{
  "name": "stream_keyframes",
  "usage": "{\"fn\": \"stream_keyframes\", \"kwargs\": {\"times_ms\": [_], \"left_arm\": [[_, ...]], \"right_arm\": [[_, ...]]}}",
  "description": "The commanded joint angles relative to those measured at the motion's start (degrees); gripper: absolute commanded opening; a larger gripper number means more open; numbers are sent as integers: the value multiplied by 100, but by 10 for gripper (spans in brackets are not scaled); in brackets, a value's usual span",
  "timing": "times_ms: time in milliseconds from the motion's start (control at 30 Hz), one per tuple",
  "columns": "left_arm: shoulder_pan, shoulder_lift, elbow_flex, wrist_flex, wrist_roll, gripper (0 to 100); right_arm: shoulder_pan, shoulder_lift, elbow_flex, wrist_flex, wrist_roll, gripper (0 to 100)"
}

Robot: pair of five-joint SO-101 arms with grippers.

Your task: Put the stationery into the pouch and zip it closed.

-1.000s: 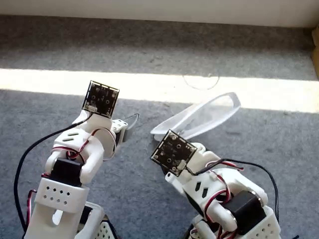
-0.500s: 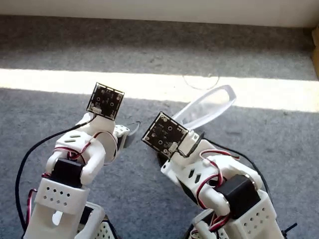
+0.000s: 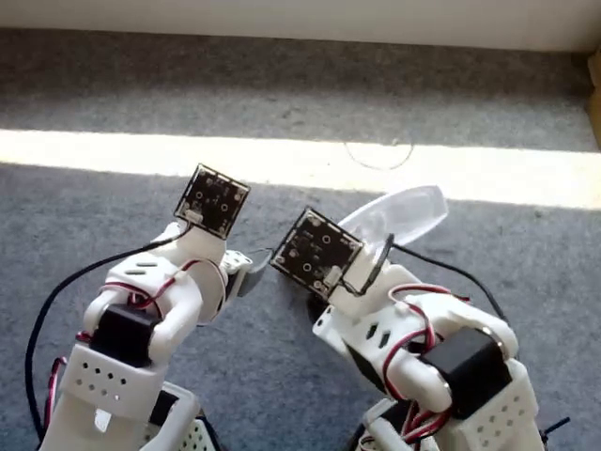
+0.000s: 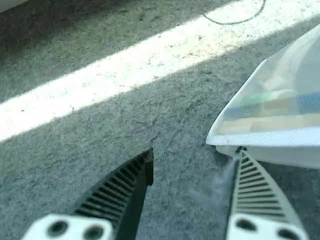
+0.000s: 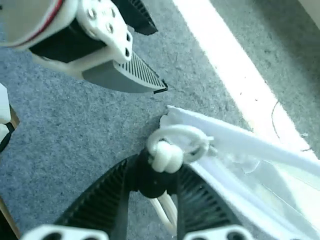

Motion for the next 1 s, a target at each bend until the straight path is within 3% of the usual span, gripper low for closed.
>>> {"fn": "stream_keyframes", "kwargs": {"times_ms": [0, 300, 433, 600, 967], "left_arm": [[110, -576, -347, 202, -35, 250], [119, -1982, -163, 554, -26, 255], [215, -2070, -92, 563, 0, 295], [690, -2088, -84, 651, -26, 298], [1068, -2097, 321, 492, -44, 298]], "right_arm": [[48, 479, -523, 233, -62, 5], [48, 576, -699, 330, -62, 5], [57, 576, -708, 330, -70, 5], [57, 576, -699, 330, -70, 5], [22, 567, -725, 462, -70, 5]]}}
